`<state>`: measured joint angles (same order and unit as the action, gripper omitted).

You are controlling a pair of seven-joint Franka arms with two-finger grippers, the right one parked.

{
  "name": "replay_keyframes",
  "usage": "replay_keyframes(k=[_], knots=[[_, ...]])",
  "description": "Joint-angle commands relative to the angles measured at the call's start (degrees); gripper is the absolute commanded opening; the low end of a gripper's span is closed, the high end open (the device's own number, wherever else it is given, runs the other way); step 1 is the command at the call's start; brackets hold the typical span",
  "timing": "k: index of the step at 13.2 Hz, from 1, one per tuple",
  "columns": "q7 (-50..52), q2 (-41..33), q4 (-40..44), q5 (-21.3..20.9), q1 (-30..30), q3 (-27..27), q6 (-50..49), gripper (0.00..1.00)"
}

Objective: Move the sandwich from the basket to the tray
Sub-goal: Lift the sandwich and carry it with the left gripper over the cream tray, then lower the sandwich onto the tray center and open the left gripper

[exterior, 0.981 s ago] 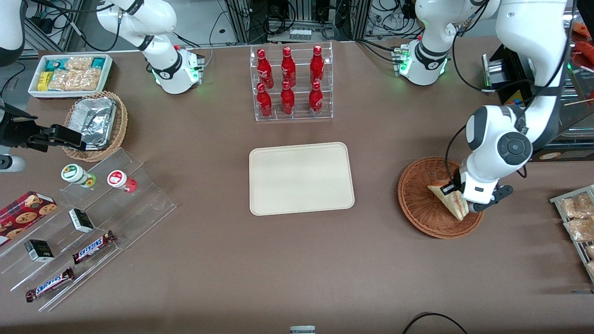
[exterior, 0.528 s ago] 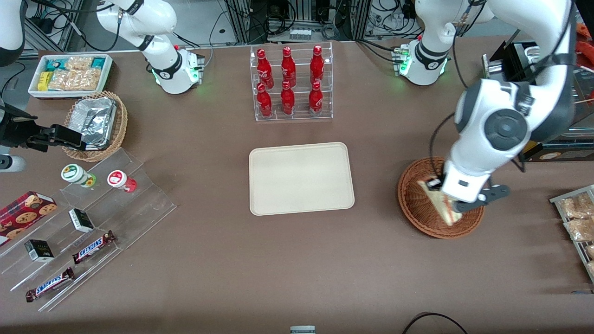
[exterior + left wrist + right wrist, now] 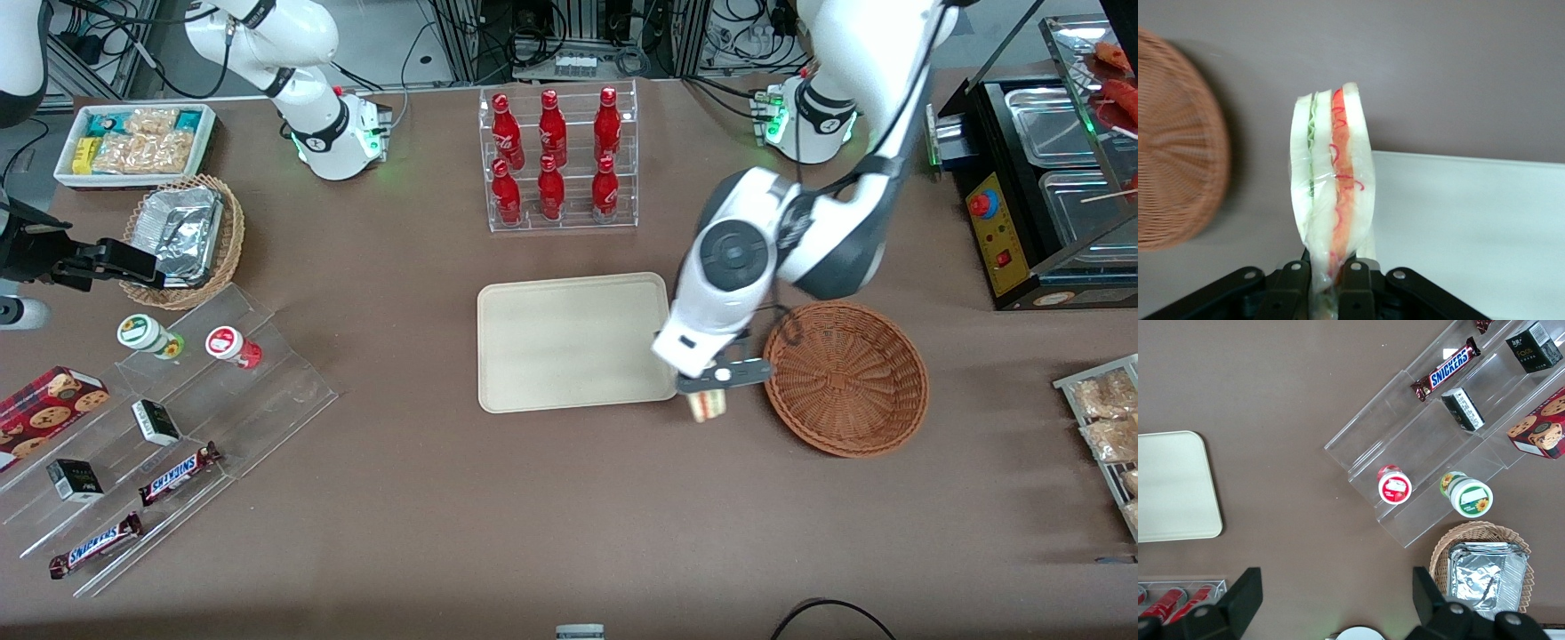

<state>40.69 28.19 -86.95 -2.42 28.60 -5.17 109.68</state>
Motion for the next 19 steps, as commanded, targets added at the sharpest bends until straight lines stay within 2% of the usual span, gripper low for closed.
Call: replay_keyframes(k=[1, 10, 19], knots=[[0.1, 4.6, 4.8, 1.1, 2.8, 0.7, 1.5, 0.0], [2.5, 10.8, 4.8, 2.2, 8.8, -0.5, 13.5, 0.0], [2.6, 13.9, 3.6, 2.2, 12.7, -0.5, 13.8, 0.0]])
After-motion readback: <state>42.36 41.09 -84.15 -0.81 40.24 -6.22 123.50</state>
